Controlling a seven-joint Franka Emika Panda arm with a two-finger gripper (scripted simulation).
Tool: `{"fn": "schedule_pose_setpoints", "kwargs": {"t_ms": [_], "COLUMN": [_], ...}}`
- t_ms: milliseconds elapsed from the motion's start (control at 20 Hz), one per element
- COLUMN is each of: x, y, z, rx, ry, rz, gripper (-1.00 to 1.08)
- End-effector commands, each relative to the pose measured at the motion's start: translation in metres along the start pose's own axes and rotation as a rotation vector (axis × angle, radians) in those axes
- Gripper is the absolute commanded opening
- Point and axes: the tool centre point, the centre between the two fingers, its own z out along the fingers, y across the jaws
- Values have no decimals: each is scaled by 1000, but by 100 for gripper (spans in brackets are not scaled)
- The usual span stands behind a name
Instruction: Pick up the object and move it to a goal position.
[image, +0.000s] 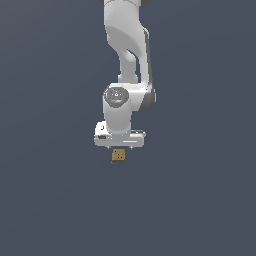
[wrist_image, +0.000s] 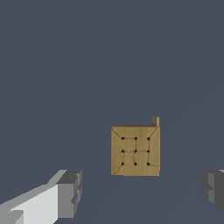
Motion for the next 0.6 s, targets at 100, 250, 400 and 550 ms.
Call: {"fn": "schedule_pose_setpoints", "kwargs": {"t_ms": [100,250,400,550], "x": [2,3,3,2], "y": [8,11,12,12], "z": [24,32,35,35], "rx": [9,12,14,13], "ry": [4,5,6,4], "rz": [5,6,7,7], "gripper": [100,100,100,100]}}
